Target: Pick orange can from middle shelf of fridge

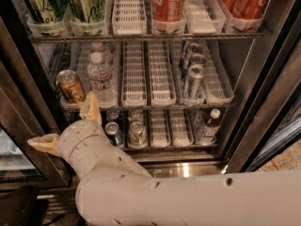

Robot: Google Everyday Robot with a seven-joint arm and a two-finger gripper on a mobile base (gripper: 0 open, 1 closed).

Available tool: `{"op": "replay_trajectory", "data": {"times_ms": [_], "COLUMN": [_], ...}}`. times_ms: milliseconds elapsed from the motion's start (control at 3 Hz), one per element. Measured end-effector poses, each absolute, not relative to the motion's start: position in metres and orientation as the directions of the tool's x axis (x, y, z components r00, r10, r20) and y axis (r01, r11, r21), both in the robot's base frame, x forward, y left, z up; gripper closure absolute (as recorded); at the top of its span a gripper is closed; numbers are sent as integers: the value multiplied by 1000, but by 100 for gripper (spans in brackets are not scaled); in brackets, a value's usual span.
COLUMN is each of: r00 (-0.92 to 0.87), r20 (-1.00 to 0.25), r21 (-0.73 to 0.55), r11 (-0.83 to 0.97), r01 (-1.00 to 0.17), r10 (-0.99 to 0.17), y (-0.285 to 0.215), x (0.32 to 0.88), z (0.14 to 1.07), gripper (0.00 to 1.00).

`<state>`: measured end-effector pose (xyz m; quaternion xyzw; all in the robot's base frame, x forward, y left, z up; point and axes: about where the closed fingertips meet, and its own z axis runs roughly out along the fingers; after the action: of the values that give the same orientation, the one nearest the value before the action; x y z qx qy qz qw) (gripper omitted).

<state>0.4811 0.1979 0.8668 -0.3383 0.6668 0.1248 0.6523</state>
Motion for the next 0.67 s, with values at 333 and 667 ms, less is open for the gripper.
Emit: {"op": "replay_trajectory", "data": {"times_ms": [333,667], "r00": [81,108], "r20": [-966,-961], "r21": [-246,-272], "r11": [767,805], "r01": [-593,-528], "r10": [-247,-254], "y": [220,222], "x": [493,502], "z": [865,868], "gripper": [0,0]}}
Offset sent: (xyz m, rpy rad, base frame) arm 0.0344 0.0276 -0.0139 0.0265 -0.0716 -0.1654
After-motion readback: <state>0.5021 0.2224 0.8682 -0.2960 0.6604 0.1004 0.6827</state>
